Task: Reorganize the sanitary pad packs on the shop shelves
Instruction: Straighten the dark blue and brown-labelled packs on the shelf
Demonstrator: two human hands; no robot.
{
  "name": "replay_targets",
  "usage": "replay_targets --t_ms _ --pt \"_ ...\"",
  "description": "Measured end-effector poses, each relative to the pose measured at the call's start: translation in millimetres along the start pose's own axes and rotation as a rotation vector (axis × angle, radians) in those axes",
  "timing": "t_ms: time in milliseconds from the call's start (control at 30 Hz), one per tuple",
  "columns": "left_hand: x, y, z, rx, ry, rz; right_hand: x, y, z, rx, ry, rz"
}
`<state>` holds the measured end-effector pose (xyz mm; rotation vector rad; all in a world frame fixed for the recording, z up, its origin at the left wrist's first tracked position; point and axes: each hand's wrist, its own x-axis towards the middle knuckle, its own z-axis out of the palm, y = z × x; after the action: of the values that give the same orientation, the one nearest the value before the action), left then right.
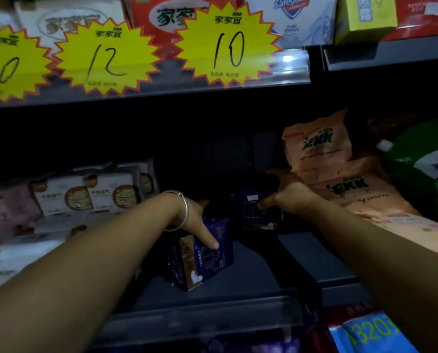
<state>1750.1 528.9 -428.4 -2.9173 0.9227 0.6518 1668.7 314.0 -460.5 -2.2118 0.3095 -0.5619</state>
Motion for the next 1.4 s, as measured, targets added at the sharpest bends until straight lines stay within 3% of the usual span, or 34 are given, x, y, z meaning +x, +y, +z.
replay_targets --t_ms 100,200,333,533,767,967,1400 --pt "-2 -6 4 -0.077 0.163 0.052 3 0 14 0.016 -0.027 0.016" --pt "-10 -16 -2 -0.123 0.225 0.109 7 0 25 0.013 -0.037 0.017" --pt "-21 -27 0 -0.167 0.186 0.181 10 2 47 0.028 -0.096 0.0" --pt "-21 -38 9 -0.181 0.196 0.2 25 1 85 -0.263 -0.142 -0.131" --pt "-9 -49 4 -0.173 0.223 0.223 56 -10 113 -0.309 -0.031 -0.179" --pt "11 -59 -3 -0.198 0.182 0.239 91 -11 123 -0.396 -0.18 -0.225" --pt "26 -61 -8 -0.174 0.185 0.204 128 -2 140 -0.441 -0.14 -0.225"
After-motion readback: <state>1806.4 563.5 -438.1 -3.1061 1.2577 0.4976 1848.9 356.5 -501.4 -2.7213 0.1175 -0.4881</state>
